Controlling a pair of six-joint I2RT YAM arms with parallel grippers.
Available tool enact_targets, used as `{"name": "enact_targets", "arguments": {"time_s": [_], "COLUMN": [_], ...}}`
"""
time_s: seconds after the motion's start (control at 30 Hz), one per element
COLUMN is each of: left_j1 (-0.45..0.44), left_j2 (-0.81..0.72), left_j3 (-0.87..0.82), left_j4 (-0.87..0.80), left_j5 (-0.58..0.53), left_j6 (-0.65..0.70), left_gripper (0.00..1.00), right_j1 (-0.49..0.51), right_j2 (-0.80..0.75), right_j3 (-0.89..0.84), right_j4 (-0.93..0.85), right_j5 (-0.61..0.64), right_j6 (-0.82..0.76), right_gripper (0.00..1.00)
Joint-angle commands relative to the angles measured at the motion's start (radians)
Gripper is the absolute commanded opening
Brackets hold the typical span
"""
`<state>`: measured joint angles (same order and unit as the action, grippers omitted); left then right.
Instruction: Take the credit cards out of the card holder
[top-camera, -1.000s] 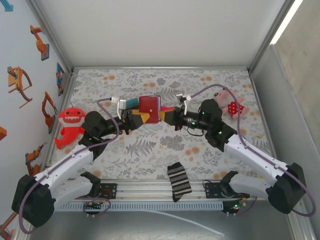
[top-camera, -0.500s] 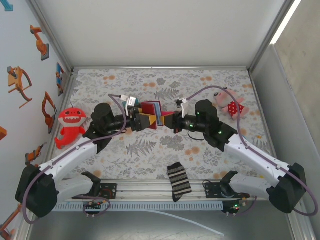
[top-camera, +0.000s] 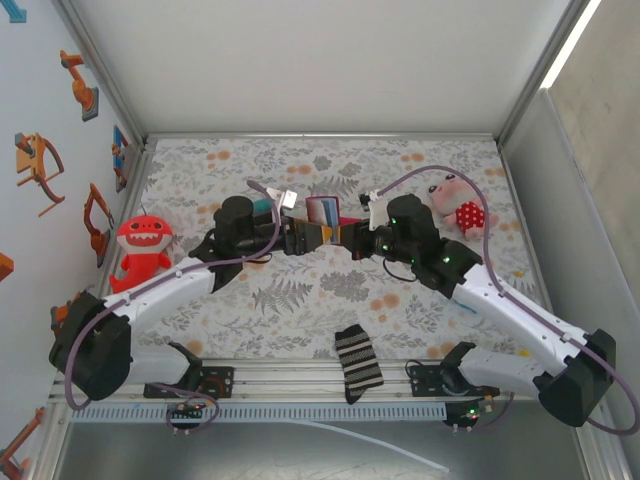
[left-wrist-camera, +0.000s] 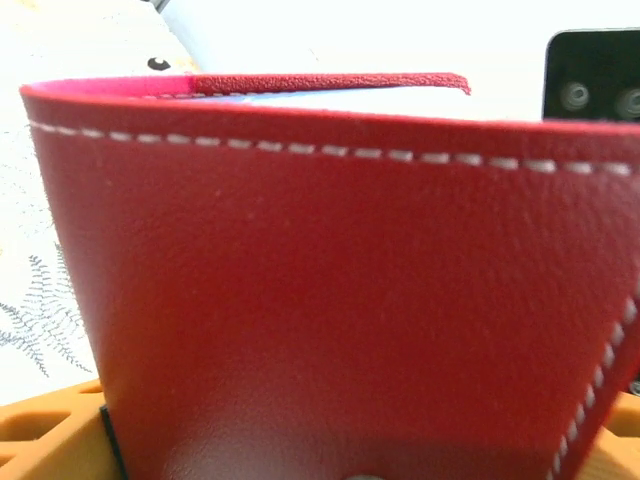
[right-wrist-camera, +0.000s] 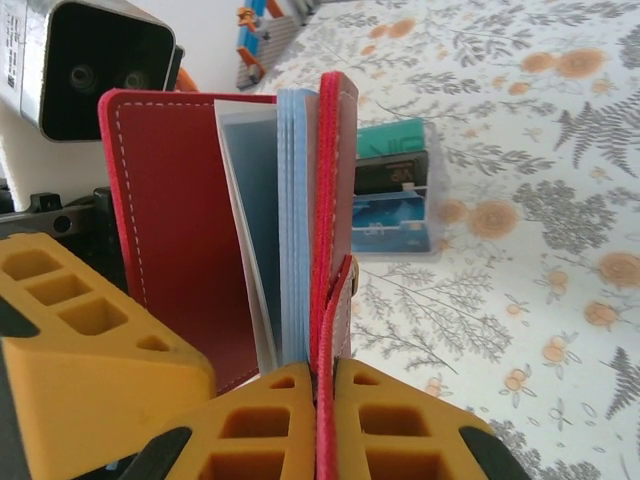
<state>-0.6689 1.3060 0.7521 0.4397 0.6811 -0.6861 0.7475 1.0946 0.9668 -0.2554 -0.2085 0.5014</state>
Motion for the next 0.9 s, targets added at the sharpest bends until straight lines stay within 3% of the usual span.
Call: {"name": "enact_targets", "arguments": {"time_s": [0.0, 0.2, 0.57, 0.73, 0.87], "left_j1": [-0.012, -0.013, -0.015, -0.017, -0.018], "left_j2": [0.024, 0.052, 0.013, 0.015, 0.014], "left_j3": [0.032, 0.024, 0.020, 0.019, 0.019], "left_j4": [0.014, 0.025, -0.114, -0.111, -0.101], "left_j5": [-0.028, -0.070, -0.259, -0.259, -0.258], "left_j6": [0.015, 0.000, 0.024, 0.026, 0.023], "left_gripper": [0.84, 0.82, 0.70, 0.60, 0.58], "right_j1": [0.021, 0.054, 0.064, 0.064, 0.064], "right_j2": [0.001, 0.030, 0.030, 0.025, 0.018], "right_j3": [0.072, 0.123, 0.132, 0.127, 0.119], "right_j4": [-0.082, -0.184, -0.194, -0.183, -0.176], "right_j5": [0.102, 0.208, 0.238, 0.234, 0.240], "right_j6": [-0.023, -0.027, -0.029, -0.027, -0.026], "right_gripper": [0.00, 0.00, 0.00, 0.00, 0.00]}}
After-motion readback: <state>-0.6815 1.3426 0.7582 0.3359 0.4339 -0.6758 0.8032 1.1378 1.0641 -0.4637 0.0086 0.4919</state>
